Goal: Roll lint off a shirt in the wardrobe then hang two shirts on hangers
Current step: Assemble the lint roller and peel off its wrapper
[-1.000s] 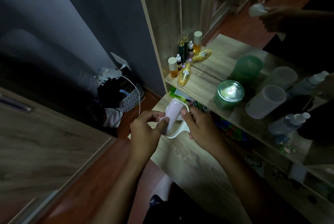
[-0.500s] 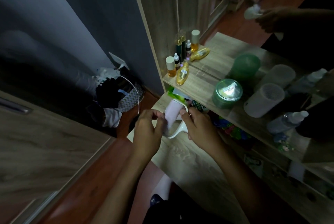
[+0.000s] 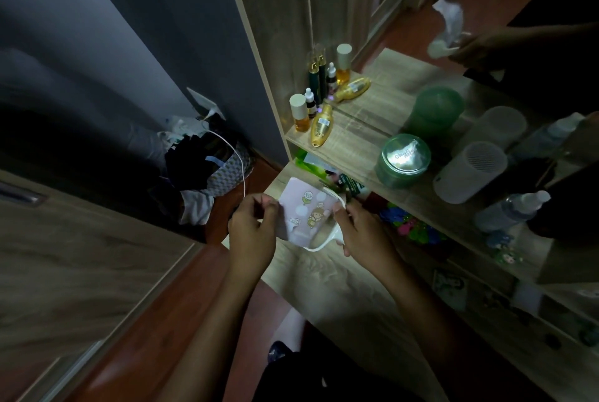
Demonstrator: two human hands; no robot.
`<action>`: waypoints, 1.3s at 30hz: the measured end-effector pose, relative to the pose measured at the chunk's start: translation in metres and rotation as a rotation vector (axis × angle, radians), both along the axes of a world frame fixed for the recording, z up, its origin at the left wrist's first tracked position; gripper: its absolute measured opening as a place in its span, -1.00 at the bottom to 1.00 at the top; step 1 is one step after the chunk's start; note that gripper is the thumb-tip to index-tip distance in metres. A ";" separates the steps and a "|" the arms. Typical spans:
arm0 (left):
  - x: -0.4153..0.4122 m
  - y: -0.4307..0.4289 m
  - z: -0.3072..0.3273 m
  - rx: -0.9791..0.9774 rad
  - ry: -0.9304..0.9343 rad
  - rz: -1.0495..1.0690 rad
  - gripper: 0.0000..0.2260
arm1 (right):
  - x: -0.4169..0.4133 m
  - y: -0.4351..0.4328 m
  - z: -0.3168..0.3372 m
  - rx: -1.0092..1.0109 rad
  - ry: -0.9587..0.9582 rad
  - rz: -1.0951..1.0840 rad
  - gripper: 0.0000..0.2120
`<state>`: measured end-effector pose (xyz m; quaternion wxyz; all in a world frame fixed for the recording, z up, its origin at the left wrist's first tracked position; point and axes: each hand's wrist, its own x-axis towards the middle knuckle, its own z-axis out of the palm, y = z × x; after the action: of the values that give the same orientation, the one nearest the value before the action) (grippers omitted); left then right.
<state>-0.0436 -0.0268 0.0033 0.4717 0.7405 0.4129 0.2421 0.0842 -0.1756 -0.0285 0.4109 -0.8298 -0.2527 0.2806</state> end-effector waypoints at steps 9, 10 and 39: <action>0.007 0.003 -0.039 0.014 0.049 -0.012 -0.85 | 0.005 -0.016 -0.057 -0.080 0.084 -0.168 -0.60; 0.007 0.002 -0.042 0.031 0.060 -0.010 -0.85 | 0.006 -0.018 -0.064 -0.087 0.091 -0.184 -0.61; -0.001 -0.002 -0.086 -0.177 0.191 0.104 -0.87 | -0.005 -0.042 -0.144 -0.553 -0.085 -0.106 -0.72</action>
<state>-0.0448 -0.0284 -0.0826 0.4806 0.6933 0.5135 0.1572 0.0795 -0.2181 -0.1721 0.1720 -0.9335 -0.1399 0.2819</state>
